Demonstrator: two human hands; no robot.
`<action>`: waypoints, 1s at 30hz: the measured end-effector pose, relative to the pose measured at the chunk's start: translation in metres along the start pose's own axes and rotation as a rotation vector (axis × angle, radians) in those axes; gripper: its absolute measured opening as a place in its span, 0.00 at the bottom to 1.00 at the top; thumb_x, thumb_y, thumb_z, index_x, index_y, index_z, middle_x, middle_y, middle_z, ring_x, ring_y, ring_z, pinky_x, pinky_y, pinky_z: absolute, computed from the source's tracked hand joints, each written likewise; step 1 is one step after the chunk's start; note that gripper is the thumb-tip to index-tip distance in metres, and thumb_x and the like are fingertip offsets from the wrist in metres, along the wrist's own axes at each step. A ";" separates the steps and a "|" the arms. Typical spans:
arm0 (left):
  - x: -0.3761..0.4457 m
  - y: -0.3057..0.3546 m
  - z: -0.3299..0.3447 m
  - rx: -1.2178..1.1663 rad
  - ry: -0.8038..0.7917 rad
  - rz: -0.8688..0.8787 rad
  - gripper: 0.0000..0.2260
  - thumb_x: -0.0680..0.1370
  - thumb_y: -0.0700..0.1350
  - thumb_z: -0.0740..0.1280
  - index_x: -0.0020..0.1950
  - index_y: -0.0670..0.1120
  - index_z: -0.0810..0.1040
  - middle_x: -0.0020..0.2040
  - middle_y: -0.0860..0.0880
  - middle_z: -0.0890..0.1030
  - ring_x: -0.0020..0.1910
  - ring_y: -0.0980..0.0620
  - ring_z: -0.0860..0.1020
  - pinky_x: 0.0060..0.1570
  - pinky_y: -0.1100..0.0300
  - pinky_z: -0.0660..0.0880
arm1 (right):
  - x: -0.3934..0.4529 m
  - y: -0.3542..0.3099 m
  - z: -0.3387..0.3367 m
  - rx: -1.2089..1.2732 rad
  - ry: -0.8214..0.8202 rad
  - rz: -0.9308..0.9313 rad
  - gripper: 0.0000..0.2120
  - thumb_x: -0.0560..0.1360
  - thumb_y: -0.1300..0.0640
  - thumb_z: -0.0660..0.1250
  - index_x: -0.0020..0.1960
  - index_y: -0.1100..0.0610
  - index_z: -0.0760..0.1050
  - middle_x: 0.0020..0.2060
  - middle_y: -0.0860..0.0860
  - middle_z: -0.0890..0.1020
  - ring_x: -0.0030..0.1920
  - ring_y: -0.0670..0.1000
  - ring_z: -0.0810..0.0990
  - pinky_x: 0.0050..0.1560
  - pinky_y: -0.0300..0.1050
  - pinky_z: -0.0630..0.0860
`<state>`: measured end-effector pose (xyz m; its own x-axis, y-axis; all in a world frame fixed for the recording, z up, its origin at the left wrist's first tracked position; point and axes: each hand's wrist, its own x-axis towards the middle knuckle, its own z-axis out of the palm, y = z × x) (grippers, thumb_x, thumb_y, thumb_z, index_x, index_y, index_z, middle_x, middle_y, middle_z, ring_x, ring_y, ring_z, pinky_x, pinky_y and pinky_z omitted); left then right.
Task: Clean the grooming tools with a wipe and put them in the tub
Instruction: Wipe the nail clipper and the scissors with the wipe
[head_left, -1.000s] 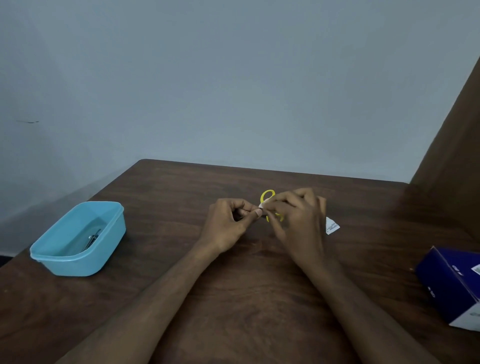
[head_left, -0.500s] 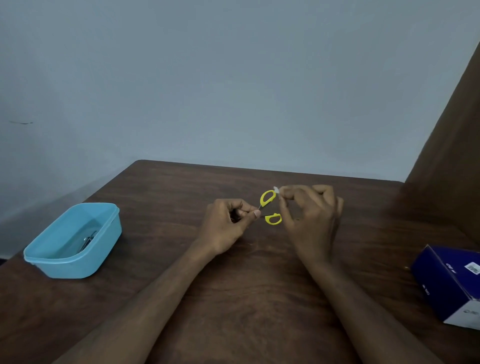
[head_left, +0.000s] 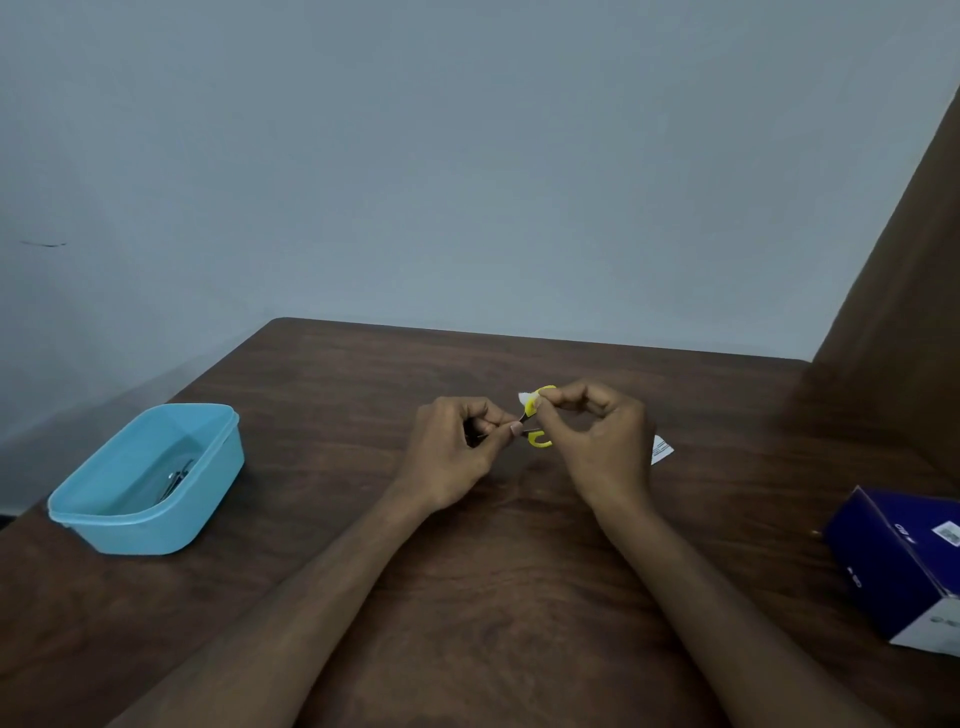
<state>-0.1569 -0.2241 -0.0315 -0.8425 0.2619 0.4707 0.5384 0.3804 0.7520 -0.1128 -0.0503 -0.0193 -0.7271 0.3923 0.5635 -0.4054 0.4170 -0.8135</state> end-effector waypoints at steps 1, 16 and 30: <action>0.000 -0.001 0.000 0.001 0.010 -0.009 0.05 0.78 0.47 0.78 0.43 0.54 0.88 0.31 0.57 0.83 0.32 0.61 0.79 0.35 0.63 0.72 | 0.001 0.000 0.002 0.078 0.021 0.054 0.07 0.73 0.61 0.81 0.41 0.52 0.86 0.38 0.44 0.89 0.42 0.41 0.86 0.42 0.37 0.80; 0.000 0.000 -0.001 -0.056 0.086 -0.006 0.07 0.78 0.47 0.78 0.43 0.59 0.86 0.34 0.55 0.84 0.37 0.55 0.83 0.40 0.56 0.78 | 0.001 0.010 -0.011 -0.722 -0.121 -0.699 0.02 0.71 0.55 0.70 0.41 0.49 0.80 0.35 0.42 0.81 0.46 0.52 0.79 0.51 0.53 0.67; 0.001 0.001 -0.003 -0.113 0.143 0.068 0.02 0.79 0.46 0.77 0.47 0.52 0.88 0.36 0.54 0.84 0.37 0.53 0.83 0.38 0.56 0.79 | -0.012 -0.014 0.016 0.819 0.022 0.781 0.04 0.81 0.72 0.68 0.49 0.65 0.76 0.44 0.63 0.88 0.45 0.57 0.90 0.45 0.43 0.87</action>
<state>-0.1568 -0.2260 -0.0286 -0.8023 0.1515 0.5774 0.5958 0.2616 0.7593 -0.1074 -0.0736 -0.0170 -0.9338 0.3274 -0.1439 -0.0915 -0.6077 -0.7888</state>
